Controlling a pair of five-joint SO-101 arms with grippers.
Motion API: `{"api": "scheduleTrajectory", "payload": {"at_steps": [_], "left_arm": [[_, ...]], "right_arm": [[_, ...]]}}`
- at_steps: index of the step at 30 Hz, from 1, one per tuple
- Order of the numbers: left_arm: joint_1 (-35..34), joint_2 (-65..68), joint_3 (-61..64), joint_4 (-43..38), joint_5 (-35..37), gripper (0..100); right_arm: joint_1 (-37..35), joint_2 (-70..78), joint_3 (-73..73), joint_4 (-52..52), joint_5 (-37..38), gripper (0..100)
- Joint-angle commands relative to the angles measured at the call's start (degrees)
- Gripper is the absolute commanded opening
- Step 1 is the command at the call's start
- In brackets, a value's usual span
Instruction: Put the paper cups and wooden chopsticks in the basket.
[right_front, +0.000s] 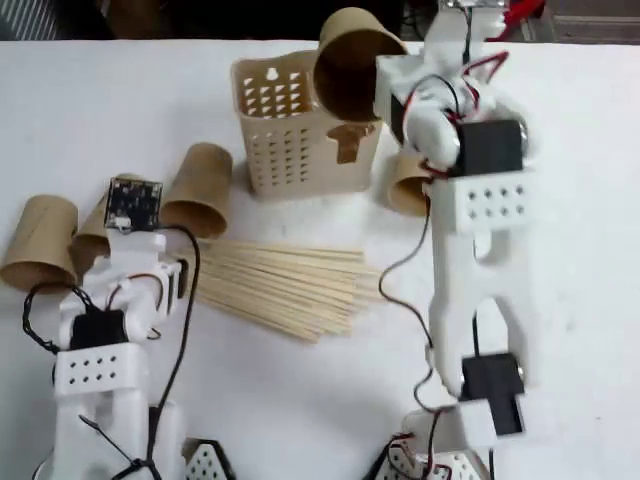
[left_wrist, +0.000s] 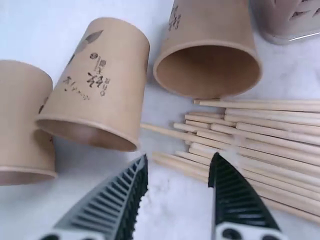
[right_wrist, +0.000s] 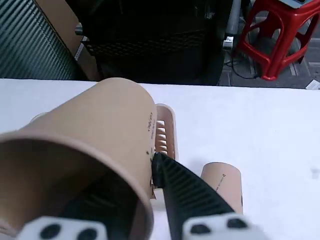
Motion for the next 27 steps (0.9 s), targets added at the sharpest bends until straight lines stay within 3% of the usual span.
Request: {"api": "scheduleTrajectory", "payload": {"at_steps": [1, 14, 22, 27], "left_arm": [[-0.04, -1.19, -0.35, -1.32, 1.32, 21], [-0.04, -1.19, -0.35, -1.32, 1.58, 21], [-0.04, -1.19, -0.35, -1.32, 1.58, 21], [-0.04, -1.19, -0.35, -1.32, 1.58, 21]], "right_arm": [[-0.40, 3.12, -5.54, -0.40, -0.79, 1.7], [0.48, 8.84, -6.95, 3.56, -0.62, 2.6], [-0.13, 8.66, -8.35, 1.71, -0.53, 29.8], [-0.13, 8.75, -10.11, -3.03, -0.53, 35.9]]}}
